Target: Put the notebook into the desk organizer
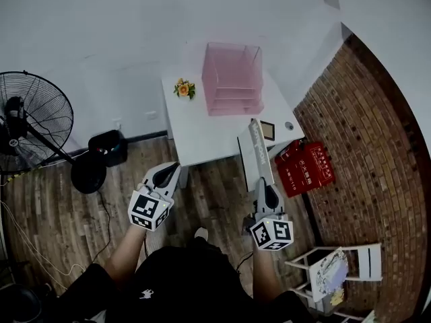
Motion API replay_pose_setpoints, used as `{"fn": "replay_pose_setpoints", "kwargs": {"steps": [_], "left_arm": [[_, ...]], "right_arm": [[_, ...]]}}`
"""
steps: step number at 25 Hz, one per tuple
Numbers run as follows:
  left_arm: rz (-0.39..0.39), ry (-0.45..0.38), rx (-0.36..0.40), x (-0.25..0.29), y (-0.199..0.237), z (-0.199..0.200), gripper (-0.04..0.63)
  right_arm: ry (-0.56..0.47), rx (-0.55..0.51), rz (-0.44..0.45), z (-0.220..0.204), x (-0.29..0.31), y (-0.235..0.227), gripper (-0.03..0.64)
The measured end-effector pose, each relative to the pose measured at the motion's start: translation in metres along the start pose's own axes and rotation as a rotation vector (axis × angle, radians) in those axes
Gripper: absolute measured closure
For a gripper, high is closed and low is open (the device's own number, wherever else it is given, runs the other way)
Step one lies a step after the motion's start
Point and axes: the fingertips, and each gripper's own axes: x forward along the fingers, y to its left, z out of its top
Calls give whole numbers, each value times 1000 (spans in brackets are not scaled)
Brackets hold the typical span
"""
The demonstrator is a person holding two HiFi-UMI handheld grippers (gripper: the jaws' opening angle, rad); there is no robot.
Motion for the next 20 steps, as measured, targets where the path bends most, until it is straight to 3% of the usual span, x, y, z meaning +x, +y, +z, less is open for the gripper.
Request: {"fn": "replay_pose_setpoints", "kwargs": {"steps": [7, 12, 20], "left_arm": [[53, 16, 1, 51, -5, 2, 592], [107, 13, 42, 91, -6, 4, 592], [121, 26, 60, 139, -10, 12, 592]], "right_arm": [[10, 30, 50, 0, 38, -42, 606], [5, 31, 81, 1, 63, -70, 606], [22, 36, 104, -3, 97, -100, 606]]}}
